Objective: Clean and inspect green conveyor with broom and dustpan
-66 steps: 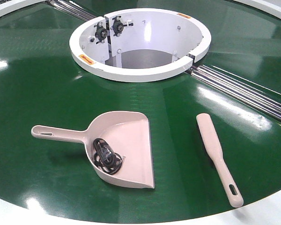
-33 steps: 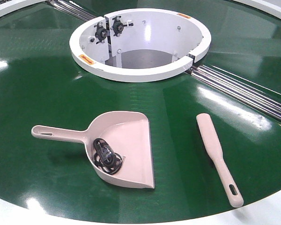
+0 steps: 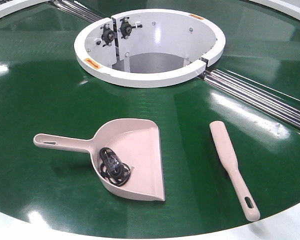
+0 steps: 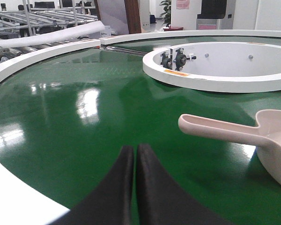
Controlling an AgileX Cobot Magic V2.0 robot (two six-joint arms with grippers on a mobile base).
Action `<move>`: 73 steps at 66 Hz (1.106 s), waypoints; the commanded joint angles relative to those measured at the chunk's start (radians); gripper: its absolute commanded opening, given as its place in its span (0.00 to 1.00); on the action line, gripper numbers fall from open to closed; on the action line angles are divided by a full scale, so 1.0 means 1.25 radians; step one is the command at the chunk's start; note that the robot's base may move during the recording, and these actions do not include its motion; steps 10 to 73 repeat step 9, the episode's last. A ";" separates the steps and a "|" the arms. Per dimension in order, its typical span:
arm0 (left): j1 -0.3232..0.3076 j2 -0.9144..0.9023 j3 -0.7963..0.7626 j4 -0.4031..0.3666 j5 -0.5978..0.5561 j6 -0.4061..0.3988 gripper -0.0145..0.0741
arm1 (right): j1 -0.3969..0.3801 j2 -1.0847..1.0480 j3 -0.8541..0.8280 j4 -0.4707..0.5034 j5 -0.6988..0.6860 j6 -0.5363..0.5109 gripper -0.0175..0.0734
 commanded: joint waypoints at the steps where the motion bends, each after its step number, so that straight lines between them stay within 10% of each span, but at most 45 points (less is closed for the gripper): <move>1: 0.003 -0.011 0.015 -0.004 -0.059 -0.007 0.16 | -0.004 -0.009 0.015 -0.005 -0.056 -0.002 0.19; 73: 0.003 -0.011 0.015 -0.004 -0.059 -0.007 0.16 | -0.004 -0.009 0.015 -0.005 -0.056 -0.002 0.19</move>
